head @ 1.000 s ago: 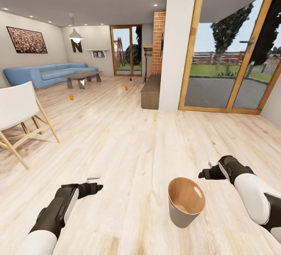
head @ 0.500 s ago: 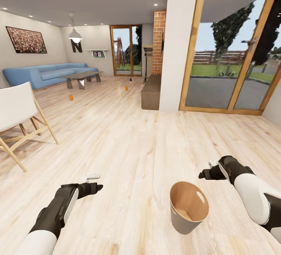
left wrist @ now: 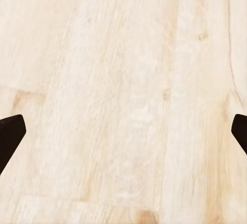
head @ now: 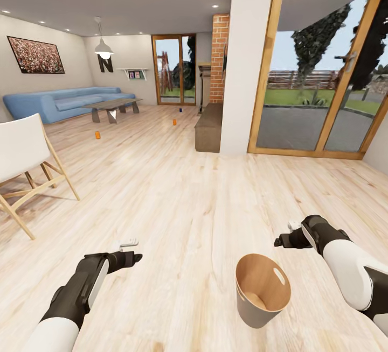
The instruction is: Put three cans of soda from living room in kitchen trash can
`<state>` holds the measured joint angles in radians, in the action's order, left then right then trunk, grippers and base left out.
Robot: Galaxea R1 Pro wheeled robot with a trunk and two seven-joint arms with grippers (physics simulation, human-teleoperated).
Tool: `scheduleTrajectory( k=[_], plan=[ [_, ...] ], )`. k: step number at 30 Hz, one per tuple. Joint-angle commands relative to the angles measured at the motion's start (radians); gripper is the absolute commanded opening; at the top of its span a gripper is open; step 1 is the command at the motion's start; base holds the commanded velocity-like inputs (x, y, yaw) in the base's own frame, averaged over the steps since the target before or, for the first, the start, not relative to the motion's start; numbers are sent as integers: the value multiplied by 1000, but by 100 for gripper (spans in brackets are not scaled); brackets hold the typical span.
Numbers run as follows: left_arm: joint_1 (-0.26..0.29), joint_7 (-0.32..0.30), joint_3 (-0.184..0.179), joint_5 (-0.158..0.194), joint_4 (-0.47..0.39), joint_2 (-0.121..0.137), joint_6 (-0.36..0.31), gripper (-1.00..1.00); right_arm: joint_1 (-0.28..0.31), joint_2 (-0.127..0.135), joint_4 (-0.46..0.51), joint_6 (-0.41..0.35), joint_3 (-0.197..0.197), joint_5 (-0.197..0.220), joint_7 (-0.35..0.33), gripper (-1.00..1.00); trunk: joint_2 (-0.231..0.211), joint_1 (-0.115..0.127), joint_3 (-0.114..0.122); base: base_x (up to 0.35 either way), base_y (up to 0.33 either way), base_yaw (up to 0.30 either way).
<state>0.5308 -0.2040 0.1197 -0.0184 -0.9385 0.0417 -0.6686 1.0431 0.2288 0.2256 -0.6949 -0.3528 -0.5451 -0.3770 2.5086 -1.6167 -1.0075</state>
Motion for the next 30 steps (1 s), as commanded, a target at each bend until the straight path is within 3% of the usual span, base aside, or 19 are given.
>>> scheduleTrajectory(
  k=[1, 6, 30],
  plan=[
    [0, 0, 0, 0, 0, 0, 0, 100, 0, 0, 0, 0, 0, 0, 0, 100, 0, 0, 0, 7, 1, 0],
    [0, 0, 0, 0, -3, 0, -1, 100, 0, 1, -2, -1, 0, -1, 1, 100, 0, 0, 0, 4, 0, 0],
    [0, -1, 0, 0, -4, 0, -3, 100, -27, 0, -6, -2, 0, 1, 3, 100, 6, -11, -93, 0, 0, 0]
  ],
)
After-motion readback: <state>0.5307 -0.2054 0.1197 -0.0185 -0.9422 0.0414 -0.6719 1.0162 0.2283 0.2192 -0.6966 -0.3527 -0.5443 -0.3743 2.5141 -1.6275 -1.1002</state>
